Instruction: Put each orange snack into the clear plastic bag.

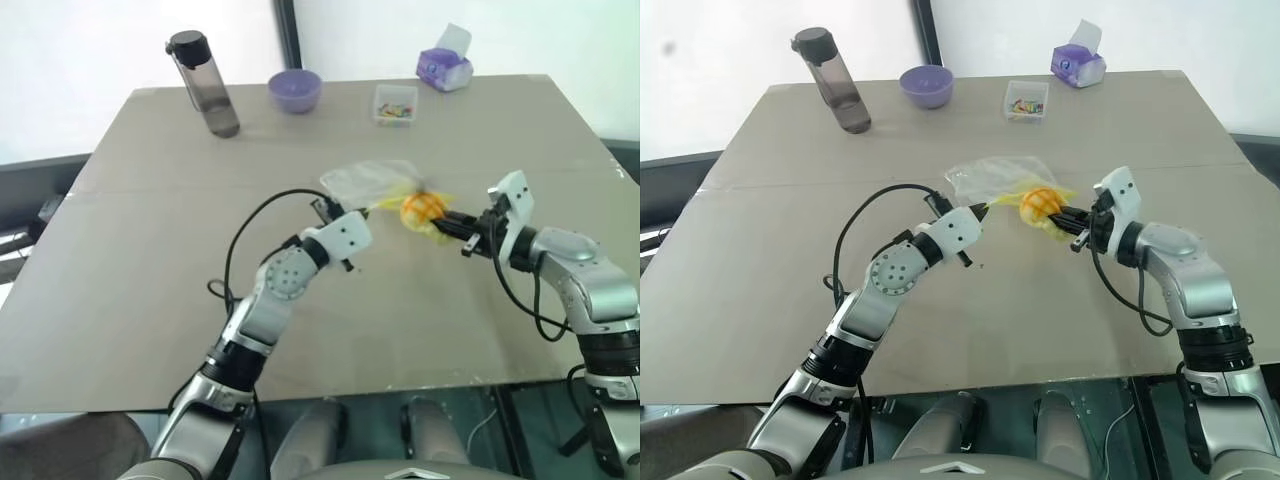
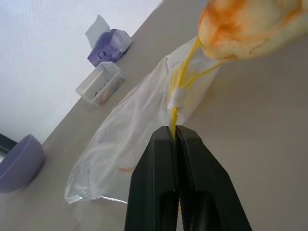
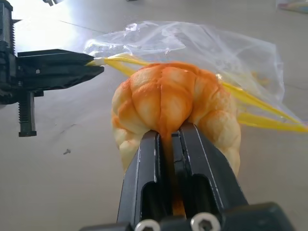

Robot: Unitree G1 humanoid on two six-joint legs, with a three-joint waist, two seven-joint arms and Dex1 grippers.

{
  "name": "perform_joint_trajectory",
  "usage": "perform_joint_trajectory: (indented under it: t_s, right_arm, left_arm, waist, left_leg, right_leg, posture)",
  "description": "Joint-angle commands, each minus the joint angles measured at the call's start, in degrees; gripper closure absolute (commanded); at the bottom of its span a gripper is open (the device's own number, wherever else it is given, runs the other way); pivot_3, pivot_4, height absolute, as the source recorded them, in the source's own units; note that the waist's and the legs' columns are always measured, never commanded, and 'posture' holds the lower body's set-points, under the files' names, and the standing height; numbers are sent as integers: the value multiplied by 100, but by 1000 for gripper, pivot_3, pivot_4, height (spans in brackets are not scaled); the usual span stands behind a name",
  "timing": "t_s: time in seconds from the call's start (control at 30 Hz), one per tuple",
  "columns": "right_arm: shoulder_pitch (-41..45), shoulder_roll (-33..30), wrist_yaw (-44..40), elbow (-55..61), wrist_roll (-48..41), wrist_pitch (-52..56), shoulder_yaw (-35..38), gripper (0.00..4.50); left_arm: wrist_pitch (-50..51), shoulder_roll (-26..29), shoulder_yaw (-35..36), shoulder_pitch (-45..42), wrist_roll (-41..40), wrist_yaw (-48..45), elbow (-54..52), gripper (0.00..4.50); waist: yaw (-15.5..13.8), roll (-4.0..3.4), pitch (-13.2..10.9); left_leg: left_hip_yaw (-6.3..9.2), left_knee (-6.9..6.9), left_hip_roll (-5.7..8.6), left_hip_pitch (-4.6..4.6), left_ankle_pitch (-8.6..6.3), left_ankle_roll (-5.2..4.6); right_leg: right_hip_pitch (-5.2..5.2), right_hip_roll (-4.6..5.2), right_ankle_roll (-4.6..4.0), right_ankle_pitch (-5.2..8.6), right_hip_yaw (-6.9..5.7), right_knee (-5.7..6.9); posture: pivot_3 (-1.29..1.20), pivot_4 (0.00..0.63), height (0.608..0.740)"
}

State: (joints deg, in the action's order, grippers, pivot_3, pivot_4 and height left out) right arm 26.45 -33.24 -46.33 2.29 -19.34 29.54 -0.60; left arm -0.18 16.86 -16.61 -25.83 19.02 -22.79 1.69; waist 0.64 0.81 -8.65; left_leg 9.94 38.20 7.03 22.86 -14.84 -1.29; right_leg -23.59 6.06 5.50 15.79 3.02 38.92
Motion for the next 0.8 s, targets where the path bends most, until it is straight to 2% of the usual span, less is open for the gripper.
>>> perform_joint_trajectory:
  t_s: [0.03, 0.23, 0.47, 0.63, 0.8]
  right_arm:
    - [135, -23, -81, 15, 5, -173, 44, 4467]
    - [177, 100, 3, -110, -154, 62, 186, 4467]
    - [400, 276, 387, -223, -853, 1272, 741, 4467]
    - [507, 204, 416, -293, -908, 1355, 801, 4467]
    - [567, 0, 244, -298, -646, 1170, 509, 4467]
  left_arm:
    - [-127, -27, -43, -42, -8, -2, -268, 4500]
    - [-150, -34, -59, -48, -15, 0, -261, 4500]
    - [-184, -29, -135, -18, -14, -43, -298, 4500]
    - [-262, 33, -168, -10, -28, -140, -300, 4500]
    - [-501, 148, -210, -3, -77, -315, -259, 4500]
  waist:
    - [1, 0, 0]
    - [6, 0, 0]
    - [-2, 0, 0]
    - [11, 0, 0]
    - [8, 0, 0]
  left_leg:
    - [0, 0, 0, 0, 0, 0]
    - [0, 0, 0, 0, 0, 0]
    - [1, -1, 0, 0, 0, 0]
    - [0, -1, 0, 1, 0, 0]
    - [-1, -2, 0, 1, 0, 0]
  right_leg:
    - [0, 0, 0, 0, 0, -1]
    - [0, 0, 0, 0, 0, 0]
    - [0, 0, 0, 0, 1, 0]
    - [0, 1, 0, 0, 1, 0]
    - [-2, 1, 0, 0, 2, 0]
  posture:
    - [0, 150, 740]
    - [0, 150, 740]
    - [0, 150, 740]
    - [0, 150, 740]
    - [0, 150, 740]
